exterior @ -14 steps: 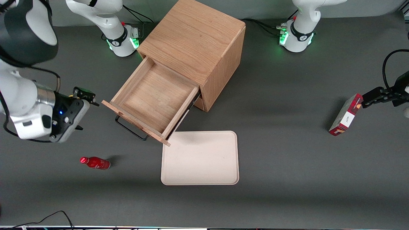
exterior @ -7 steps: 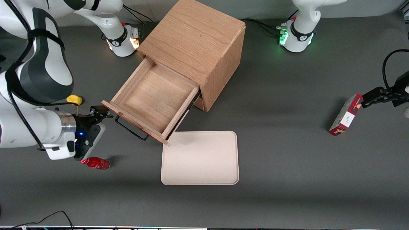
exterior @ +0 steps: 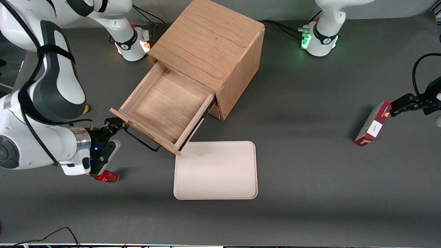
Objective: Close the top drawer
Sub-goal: 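Move the right gripper down to the open drawer's front panel, then position the right gripper against the drawer front beside the black handle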
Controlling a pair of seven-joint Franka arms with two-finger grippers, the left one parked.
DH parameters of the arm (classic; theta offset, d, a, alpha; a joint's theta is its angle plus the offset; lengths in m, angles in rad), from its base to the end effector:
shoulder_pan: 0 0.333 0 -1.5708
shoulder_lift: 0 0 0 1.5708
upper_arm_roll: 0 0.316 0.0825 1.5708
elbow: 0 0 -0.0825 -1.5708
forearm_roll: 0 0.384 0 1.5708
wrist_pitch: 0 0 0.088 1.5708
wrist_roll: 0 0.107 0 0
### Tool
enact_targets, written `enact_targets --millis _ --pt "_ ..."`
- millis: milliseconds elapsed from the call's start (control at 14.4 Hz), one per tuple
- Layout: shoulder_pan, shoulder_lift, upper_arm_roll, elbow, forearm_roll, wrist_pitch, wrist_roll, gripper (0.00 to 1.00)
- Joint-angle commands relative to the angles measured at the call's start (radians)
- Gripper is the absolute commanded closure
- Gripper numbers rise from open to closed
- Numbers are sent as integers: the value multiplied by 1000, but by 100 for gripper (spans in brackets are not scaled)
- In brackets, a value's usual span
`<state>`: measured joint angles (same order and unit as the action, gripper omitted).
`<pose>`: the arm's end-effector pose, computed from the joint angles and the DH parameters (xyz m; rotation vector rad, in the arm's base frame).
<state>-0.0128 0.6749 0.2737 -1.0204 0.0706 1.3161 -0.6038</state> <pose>0.6812 0.1301 0.4434 -2.5584 -1.1475 0.4343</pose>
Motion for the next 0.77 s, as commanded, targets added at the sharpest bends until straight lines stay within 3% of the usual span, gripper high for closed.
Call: enact_targets --millis 0,696 --pt "4 41 -2 17 23 6 48 0" --pt "2 55 -1 -26 60 84 76 0"
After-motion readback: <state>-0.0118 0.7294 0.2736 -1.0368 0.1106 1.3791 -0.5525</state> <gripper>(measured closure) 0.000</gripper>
